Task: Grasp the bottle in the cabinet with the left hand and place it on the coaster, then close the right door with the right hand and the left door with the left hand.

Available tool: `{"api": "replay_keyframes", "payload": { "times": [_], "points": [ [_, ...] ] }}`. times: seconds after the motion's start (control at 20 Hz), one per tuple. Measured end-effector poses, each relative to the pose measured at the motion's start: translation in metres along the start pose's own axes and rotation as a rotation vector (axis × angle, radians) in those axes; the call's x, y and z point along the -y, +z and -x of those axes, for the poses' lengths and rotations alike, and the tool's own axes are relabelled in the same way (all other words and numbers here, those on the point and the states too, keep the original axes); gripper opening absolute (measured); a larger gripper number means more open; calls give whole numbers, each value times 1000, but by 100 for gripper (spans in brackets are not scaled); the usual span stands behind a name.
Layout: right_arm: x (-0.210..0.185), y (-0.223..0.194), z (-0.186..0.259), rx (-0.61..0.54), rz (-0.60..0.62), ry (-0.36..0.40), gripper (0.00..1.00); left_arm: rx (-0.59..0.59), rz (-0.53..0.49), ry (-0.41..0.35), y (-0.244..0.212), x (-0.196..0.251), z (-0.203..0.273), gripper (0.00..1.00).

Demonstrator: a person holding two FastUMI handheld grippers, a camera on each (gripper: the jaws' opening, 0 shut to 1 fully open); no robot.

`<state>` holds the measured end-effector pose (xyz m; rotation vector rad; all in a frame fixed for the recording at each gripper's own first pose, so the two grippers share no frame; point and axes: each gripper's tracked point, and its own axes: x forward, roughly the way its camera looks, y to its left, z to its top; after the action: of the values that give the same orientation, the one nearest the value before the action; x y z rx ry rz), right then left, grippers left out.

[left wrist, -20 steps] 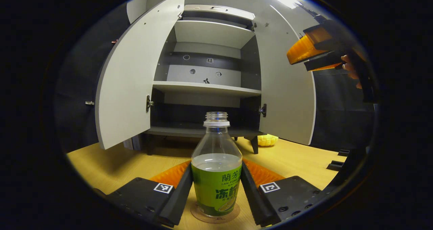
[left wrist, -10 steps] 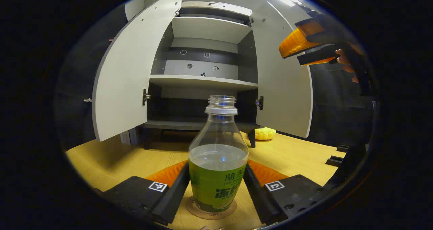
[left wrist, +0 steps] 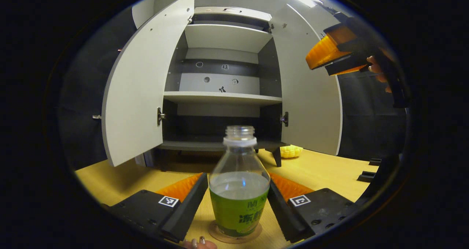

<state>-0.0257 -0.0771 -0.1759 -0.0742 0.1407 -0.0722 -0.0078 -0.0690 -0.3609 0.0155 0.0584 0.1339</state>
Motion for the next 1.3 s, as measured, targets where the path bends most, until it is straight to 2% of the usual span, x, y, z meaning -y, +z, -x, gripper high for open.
{"api": "replay_keyframes", "payload": {
  "times": [0.35,0.6,0.7,0.8,0.9,1.05,1.3],
  "points": [
    [-5,29,-1,31,-16,7,98,77,-63,-57,60,9,-5,94],
    [-1,72,-2,59,-47,9,98,181,-116,-130,160,22,13,94],
    [5,87,-1,49,-42,7,98,166,-100,-164,193,20,24,96],
    [22,101,3,41,-25,-33,98,104,-48,-182,215,11,37,96],
    [36,119,11,53,-40,-68,98,50,12,-173,242,-9,48,96],
    [63,133,24,74,-68,-122,98,33,-13,-95,285,-58,59,95],
    [161,146,36,110,-71,-342,98,10,-43,15,326,-139,81,96]
  ]
}}
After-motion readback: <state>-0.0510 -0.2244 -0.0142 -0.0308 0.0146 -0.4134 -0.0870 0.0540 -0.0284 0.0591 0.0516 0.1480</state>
